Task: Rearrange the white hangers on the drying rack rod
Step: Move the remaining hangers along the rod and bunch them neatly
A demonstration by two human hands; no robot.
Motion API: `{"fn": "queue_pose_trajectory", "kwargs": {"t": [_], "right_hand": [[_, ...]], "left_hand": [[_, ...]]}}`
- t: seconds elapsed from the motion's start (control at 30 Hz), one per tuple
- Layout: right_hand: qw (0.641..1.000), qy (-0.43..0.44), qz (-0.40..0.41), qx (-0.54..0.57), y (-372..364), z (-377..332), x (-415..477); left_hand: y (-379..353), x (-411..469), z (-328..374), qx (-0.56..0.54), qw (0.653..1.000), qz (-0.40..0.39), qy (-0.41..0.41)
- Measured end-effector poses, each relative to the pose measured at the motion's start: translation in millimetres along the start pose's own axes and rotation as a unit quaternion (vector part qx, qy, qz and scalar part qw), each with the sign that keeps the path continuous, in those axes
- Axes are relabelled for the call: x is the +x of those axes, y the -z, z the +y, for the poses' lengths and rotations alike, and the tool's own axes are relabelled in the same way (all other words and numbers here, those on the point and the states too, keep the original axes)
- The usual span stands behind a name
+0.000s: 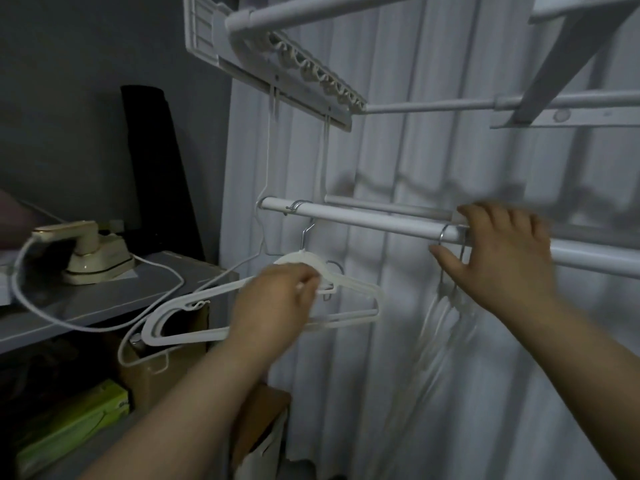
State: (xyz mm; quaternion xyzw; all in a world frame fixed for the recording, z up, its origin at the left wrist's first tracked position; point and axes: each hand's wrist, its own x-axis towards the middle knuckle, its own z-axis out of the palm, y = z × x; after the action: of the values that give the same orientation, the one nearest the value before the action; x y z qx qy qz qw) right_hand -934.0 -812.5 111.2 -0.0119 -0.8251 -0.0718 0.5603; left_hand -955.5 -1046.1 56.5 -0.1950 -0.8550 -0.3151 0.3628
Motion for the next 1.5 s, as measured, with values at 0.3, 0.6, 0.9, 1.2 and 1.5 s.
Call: {"fn": "queue_pose_trajectory", "kwargs": {"t": [0.3,0.6,0.9,1.2,1.5], "right_hand": [[0.991,0.021,-0.104,-0.084,-12,-21,16],[0.994,0.026,-0.073,-0.073,-11,-21,14],[0.986,0.024,-0.114,-0.123,-2,-15,13],[0.977,0.008,-0.164,-0.138,11,-11,10],[0.994,0.105,0.014,-0.039,18,-33,-4]], "left_hand": [[11,5,-91,0.198,0.972,-0.088,0.091],[18,0,-97,0.204,0.979,-0.018,0.020],[32,12,-84,0.214,0.975,-0.036,0.043],[32,16,-69,0.187,0.980,-0.042,0.045],[74,16,-53,0.152,0.984,-0.067,0.062]]}}
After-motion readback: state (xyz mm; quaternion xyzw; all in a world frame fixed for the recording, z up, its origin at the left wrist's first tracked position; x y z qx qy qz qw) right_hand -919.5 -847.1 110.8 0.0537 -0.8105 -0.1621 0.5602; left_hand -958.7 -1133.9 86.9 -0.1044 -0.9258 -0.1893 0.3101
